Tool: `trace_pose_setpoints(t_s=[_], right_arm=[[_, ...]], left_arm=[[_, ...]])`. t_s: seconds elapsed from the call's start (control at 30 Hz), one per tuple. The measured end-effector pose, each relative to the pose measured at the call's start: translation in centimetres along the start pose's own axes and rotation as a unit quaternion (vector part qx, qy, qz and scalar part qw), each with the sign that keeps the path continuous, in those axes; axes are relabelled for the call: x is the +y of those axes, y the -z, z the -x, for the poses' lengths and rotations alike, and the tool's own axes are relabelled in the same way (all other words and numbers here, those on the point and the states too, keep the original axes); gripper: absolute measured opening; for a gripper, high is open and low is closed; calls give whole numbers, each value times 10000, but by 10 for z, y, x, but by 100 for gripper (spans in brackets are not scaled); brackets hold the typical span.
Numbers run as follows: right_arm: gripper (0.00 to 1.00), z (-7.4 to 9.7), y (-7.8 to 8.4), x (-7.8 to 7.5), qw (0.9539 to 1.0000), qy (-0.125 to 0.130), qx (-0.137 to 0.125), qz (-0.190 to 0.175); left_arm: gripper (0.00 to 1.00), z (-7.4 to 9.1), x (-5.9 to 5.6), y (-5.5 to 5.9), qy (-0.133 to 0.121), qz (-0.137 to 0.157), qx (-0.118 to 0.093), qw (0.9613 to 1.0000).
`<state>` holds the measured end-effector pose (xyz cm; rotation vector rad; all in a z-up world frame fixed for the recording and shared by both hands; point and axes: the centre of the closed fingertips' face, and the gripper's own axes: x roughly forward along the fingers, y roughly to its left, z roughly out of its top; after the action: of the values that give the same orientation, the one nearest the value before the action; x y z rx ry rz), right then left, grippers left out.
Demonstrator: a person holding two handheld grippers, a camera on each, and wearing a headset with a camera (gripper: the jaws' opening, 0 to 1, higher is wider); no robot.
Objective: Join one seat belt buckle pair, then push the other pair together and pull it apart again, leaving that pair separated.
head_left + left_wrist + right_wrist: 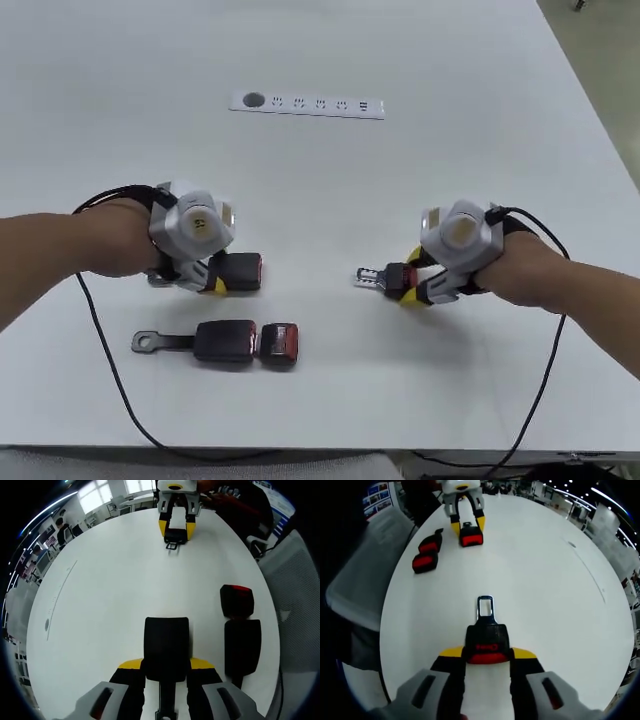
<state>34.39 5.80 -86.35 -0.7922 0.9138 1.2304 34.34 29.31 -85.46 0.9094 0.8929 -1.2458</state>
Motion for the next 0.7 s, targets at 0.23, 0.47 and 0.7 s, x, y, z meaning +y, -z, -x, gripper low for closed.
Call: trace_pose_setpoints(t_s=[0.23, 0.47, 0.7], right_arm=[[34, -14, -29, 9, 9999, -15, -55, 105], [34, -29, -59, 14, 9996, -45, -179, 203], [34, -44, -88, 18, 9994, -62, -262, 209]], left_arm=[[32, 0, 0, 0, -18, 0, 27, 10000], [32, 0, 1, 1, -7, 9, -47, 10000], [32, 0, 1, 1, 2, 3, -22, 10000]])
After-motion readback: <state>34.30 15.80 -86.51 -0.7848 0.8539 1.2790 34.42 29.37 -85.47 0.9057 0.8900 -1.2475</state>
